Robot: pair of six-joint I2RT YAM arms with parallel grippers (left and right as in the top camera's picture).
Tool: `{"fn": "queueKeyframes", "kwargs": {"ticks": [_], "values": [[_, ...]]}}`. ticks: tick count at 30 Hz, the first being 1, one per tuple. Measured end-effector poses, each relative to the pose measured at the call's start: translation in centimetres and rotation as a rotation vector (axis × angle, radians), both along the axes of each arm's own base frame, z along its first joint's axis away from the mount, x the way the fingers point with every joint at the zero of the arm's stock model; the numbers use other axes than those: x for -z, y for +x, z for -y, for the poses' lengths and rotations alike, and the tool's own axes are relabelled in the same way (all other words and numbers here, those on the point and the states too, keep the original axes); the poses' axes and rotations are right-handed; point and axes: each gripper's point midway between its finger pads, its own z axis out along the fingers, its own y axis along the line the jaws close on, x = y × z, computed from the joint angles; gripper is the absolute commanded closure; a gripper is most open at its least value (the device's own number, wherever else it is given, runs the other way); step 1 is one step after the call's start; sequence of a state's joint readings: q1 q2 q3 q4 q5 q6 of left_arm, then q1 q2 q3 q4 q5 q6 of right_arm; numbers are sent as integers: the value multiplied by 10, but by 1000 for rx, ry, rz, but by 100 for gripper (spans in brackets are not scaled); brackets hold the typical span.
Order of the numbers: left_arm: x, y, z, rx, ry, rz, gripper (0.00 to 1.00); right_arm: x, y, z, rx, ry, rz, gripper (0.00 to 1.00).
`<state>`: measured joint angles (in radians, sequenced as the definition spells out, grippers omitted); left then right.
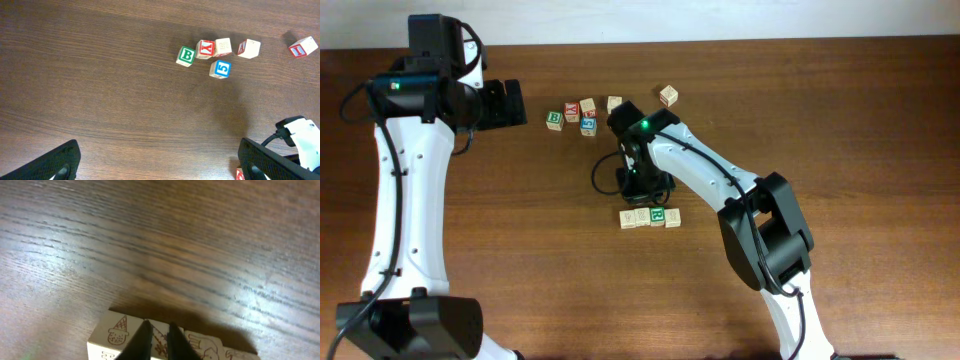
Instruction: Rotate 4 blocks
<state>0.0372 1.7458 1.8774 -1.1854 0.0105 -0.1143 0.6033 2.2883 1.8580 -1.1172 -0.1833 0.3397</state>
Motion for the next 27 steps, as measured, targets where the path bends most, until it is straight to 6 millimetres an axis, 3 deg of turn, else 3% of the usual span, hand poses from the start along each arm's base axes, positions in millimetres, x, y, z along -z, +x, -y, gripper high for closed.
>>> {"fn": "queueKeyframes", "kwargs": {"ticks": [6,8,12,13,15,16,17,18,19,21,22,24,27], "values": [[0,0,0,0,0,0,1,-27,24,-7,-17,46,69,86],[0,0,0,0,0,2,1,-52,28,15,14,23,35,93],[0,0,0,0,0,0,1,-96,24,61,77,4,-51,92],[0,0,0,0,0,1,1,-117,24,64,71,18,-15,92],[0,0,0,0,0,2,1,-180,5,79,63,20,99,92],[0,0,0,0,0,1,1,-221,-13,90,73,37,170,92],[0,0,0,0,0,0,1,-238,-20,93,77,50,211,92],[0,0,0,0,0,2,1,-242,-26,94,70,48,221,92],[0,0,0,0,0,0,1,-233,-32,90,54,32,193,92],[0,0,0,0,0,1,1,-185,-43,80,35,-31,90,92],[0,0,0,0,0,0,1,-144,-54,77,37,-85,6,92],[0,0,0,0,1,2,1,-89,-68,79,81,-139,-70,92],[0,1,0,0,-1,3,1,-38,-80,82,114,-140,-106,92]]}}
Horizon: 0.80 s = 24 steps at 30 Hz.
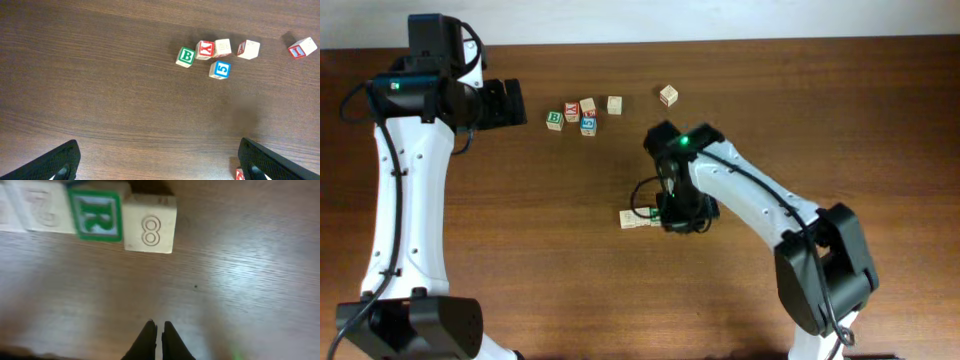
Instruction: Rotate 4 blocks
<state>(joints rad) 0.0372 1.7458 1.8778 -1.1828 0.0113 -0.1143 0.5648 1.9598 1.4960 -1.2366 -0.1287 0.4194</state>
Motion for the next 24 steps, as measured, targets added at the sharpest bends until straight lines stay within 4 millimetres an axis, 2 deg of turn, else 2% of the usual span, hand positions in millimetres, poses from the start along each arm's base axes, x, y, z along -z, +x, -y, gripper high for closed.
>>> {"fn": "queueKeyframes", "kwargs": {"ticks": [1,3,17,19,24], "values": [[0,0,0,0,0,0,1,15,-6,1,12,3,-11,92],[0,0,0,0,0,-2,1,28,-8,2,25,12,-9,92],[0,-1,0,0,0,-3,1,33,13,-13,27,71,79,93],[0,-1,0,0,0,-3,1,42,12,-13,29,67,57,93],[0,-1,0,0,0,-4,1,43,15,-14,34,77,62,93]]}}
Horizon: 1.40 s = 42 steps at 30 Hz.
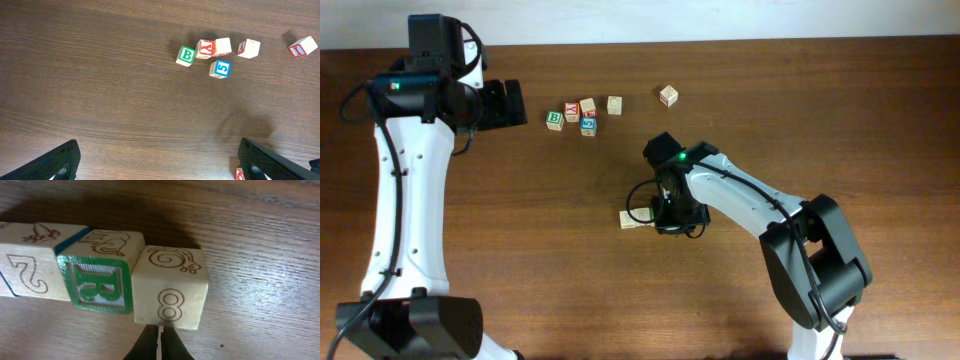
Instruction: Rotate 4 blocks
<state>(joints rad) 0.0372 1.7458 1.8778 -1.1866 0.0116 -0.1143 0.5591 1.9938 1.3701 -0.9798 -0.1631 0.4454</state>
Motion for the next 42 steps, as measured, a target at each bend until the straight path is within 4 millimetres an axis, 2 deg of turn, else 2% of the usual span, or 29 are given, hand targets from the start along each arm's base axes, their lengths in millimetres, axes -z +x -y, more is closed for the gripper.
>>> {"fn": "queueKeyframes", "kwargs": {"ticks": [10,13,14,15,16,18,20,21,24,34,42], "values": [[1,-1,0,0,0,-7,1,-1,6,1,7,28,7,96],[1,-2,0,0,0,-7,1,-4,-10,6,-14,17,-66,95],[1,-2,0,0,0,-8,1,-10,-16,9,-16,-2,-104,96],[1,-2,0,0,-1,-8,1,-23,-10,5,-24,6,-89,96],[1,-1,0,0,0,-6,1,-39,6,1,-25,17,-23,96],[0,-1,0,0,0,-3,1,-49,26,15,17,-17,57,96],[0,0,0,0,0,-1,1,-38,48,26,62,-20,125,96],[0,0,0,0,0,-2,1,-32,49,29,67,-30,123,96],[0,-1,0,0,0,-3,1,-20,47,30,66,-45,100,96],[1,-2,0,0,0,-7,1,-15,38,26,65,-23,50,96],[3,-5,0,0,-1,-22,1,-16,31,15,58,22,20,96]]}}
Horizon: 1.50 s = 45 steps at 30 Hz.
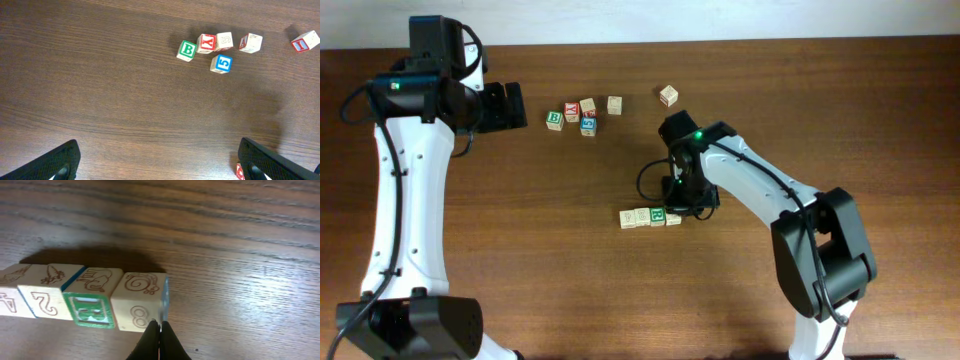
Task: Rotate 4 blocks
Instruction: 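Bring the left gripper to the row's left end, right to right end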
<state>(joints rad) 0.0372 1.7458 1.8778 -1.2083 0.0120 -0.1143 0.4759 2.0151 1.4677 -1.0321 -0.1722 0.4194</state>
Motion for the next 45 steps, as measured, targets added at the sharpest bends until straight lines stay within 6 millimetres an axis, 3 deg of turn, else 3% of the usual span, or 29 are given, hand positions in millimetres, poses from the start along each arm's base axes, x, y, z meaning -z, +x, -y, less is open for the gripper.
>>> {"fn": "queueKeyframes", "kwargs": {"ticks": [3,11,14,29,30,31,33,35,37,38,39,41,43,45], "values": [[0,0,0,0,0,0,1,0,-2,-5,-13,4,2,96],[1,-1,0,0,0,-5,1,0,6,15,54,-18,-6,96],[1,-1,0,0,0,-5,1,12,4,16,63,-33,-34,96],[1,-1,0,0,0,-5,1,12,2,3,-19,44,-38,96],[1,-1,0,0,0,-5,5,11,-1,7,-15,34,-58,96],[1,-1,0,0,0,-6,32,8,-1,10,-9,27,-64,96],[2,-4,1,-3,-8,-16,98,-13,25,27,42,27,-15,96],[5,-11,7,9,-42,-49,100,-62,51,57,98,78,58,96],[12,-26,16,30,-86,-117,100,-111,62,79,121,223,137,95],[14,-32,19,35,-95,-143,100,-115,60,80,117,247,135,96],[17,-40,23,42,-101,-176,100,-114,57,77,103,276,120,96],[37,-48,50,104,-122,-230,100,-103,47,71,87,301,83,96],[88,-72,89,153,-145,-357,100,-83,32,70,77,311,23,96],[135,-91,113,146,-160,-417,100,-66,27,62,29,373,24,96]]}}
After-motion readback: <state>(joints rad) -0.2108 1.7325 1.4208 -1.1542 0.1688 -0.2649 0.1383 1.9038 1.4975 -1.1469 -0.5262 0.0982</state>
